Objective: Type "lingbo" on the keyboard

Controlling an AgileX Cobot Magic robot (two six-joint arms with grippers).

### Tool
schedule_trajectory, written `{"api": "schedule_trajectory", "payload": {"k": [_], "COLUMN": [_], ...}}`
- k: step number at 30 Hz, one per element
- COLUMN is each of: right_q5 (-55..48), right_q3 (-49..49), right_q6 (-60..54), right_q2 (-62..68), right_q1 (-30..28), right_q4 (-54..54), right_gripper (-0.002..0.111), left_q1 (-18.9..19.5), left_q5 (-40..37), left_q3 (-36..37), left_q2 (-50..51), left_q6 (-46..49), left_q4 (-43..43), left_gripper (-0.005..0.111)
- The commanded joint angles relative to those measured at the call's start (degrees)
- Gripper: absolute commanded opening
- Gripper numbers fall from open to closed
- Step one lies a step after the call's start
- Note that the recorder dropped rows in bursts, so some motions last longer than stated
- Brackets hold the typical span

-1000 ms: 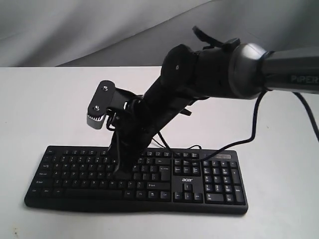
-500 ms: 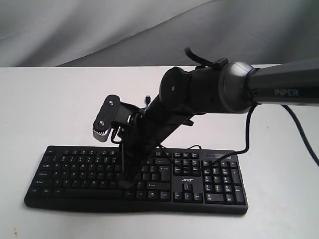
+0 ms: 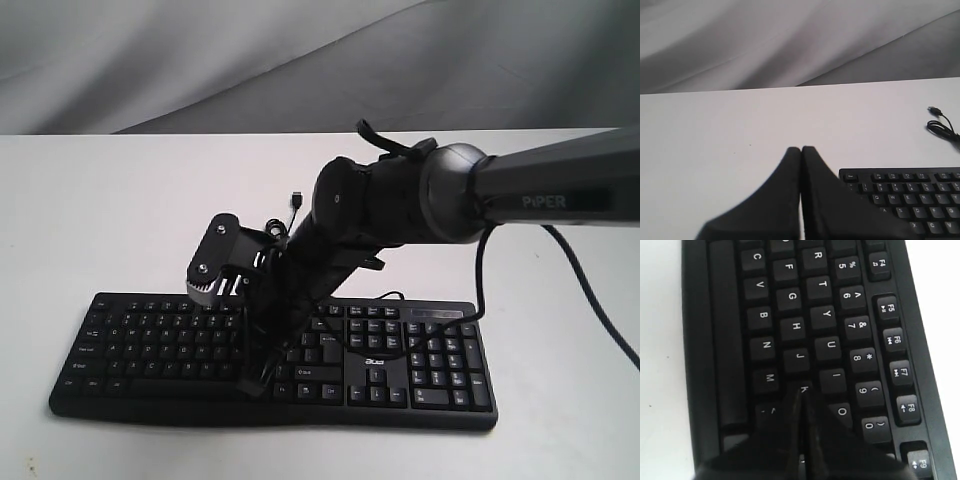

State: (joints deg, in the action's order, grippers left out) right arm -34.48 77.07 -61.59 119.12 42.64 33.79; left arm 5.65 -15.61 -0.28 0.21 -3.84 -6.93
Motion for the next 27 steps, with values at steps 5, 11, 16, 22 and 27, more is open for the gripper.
{"api": "schedule_trajectory", "payload": {"k": [5, 11, 16, 22, 27], "right_q5": [-0.62, -0.62, 0.03, 0.06, 0.32], "right_q3": [-0.30, -0.30, -0.30, -0.30, -0.30], "right_q6": [0.17, 0.17, 0.12, 0.12, 0.12], "right_q2": [0.42, 0.42, 1.23, 1.16, 1.18], "right_q1": [0.12, 0.12, 0.12, 0.12, 0.12], "right_q4": [-1.30, -1.30, -1.30, -1.43, -1.43], "right_gripper": [0.000, 0.000, 0.000, 0.000, 0.000], "left_q1": [0.06, 0.06, 0.06, 0.06, 0.06], "left_q5": [0.41, 0.41, 0.41, 0.41, 0.41], "left_q3": [0.28, 0.28, 0.28, 0.28, 0.28], "left_q2": [-0.21, -0.21, -0.21, -0.21, -0.21], "left_q6": [-0.12, -0.12, -0.12, -0.12, -0.12], "left_q4": [0.21, 0.21, 0.21, 0.21, 0.21], "left_gripper": [0.001, 0.001, 0.001, 0.001, 0.001]}}
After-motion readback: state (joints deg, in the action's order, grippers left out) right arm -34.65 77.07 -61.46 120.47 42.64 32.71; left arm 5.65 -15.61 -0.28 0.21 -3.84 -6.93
